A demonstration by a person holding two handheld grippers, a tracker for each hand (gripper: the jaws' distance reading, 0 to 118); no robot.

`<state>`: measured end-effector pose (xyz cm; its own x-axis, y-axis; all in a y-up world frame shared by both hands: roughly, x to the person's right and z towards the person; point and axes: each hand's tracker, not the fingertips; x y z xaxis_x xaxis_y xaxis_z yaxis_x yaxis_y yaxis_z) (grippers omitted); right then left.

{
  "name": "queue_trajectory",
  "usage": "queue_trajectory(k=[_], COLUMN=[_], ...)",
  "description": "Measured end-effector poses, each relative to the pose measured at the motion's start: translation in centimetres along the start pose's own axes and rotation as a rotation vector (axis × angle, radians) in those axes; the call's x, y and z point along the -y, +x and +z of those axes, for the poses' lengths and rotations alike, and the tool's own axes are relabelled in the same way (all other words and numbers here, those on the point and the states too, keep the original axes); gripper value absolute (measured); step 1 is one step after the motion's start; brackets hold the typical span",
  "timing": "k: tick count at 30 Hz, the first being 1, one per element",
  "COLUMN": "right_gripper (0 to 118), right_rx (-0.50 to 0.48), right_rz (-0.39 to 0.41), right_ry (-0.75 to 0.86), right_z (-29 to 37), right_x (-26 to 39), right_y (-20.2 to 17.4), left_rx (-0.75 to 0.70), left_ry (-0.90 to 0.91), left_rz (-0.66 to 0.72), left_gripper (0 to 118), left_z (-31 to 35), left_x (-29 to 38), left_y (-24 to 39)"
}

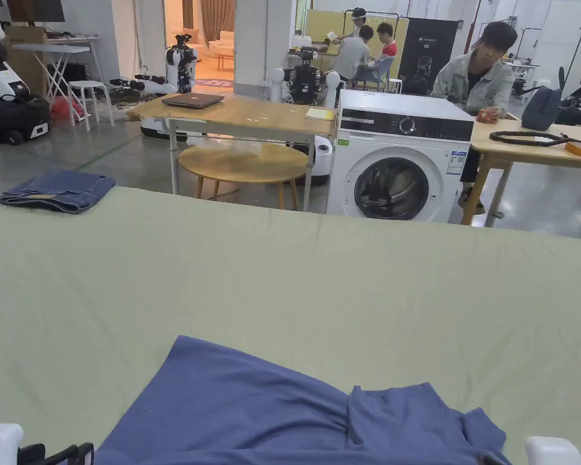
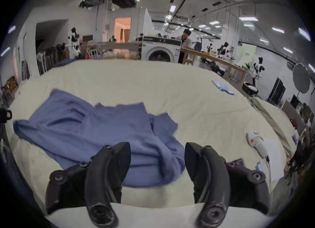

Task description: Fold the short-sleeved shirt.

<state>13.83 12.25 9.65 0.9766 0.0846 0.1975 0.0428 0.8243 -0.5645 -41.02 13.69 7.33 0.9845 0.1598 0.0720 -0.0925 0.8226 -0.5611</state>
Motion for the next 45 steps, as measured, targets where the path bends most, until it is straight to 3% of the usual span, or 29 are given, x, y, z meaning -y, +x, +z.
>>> queue_trajectory(k=[6,7,8,9,10,12,22,32,33,36,37,45], right_gripper=[66,60,47,19,5,0,0,0,0,0,0,0], right_rx=[-0.076,-0.078,-0.081,-0.072,-0.066,-0.067,-0.111,-0.098,-0.093,-0.077,-0.069,-0.001], right_rz=[-0.075,-0.082,-0.08,-0.072,-0.065,-0.06,-0.074,-0.061,-0.063,-0.069,-0.073,-0.13], right_ry=[0.17,0.2,0.222,0.238,0.263,0.286,0.282,0.182,0.175,0.144,0.13,0.034], right_z=[2.2,2.6,2.9,3.2,3.4,3.5,2.5,-0.5,-0.8,-1.6,-1.9,-2.8], right_x=[-2.1,-2.5,-2.9,-3.2,-3.5,-4.1,-5.8,-5.2,-5.1,-4.5,-4.4,-2.7], right_y=[-3.3,-4.1,-4.8,-5.4,-6.2,-7.2,-9.1,-7.8,-7.6,-6.8,-6.4,-2.8], left_rx=[0.058,0.063,0.068,0.075,0.086,0.1,0.078,0.064,0.077,0.069,0.061,-0.044], left_ry=[0.12,0.136,0.159,0.176,0.189,0.207,0.171,-0.146,-0.181,-0.306,-0.332,-0.547], left_rz=[-0.023,-0.039,-0.06,-0.076,-0.092,-0.121,-0.123,-0.058,-0.064,-0.055,-0.057,-0.143], left_gripper=[58,58,58,54,41,1,0,0,7,62,67,66], left_z=[0.4,0.3,0.1,0.0,-0.4,-0.7,-2.7,-16.6,-18.1,-21.9,-23.4,-30.3], left_x=[-2.8,-3.3,-3.7,-4.0,-3.3,-3.7,-5.1,-12.2,-12.8,-14.4,-14.6,-11.9], left_y=[3.0,3.8,4.6,5.3,6.1,7.5,11.6,6.6,6.2,6.5,6.6,9.6])
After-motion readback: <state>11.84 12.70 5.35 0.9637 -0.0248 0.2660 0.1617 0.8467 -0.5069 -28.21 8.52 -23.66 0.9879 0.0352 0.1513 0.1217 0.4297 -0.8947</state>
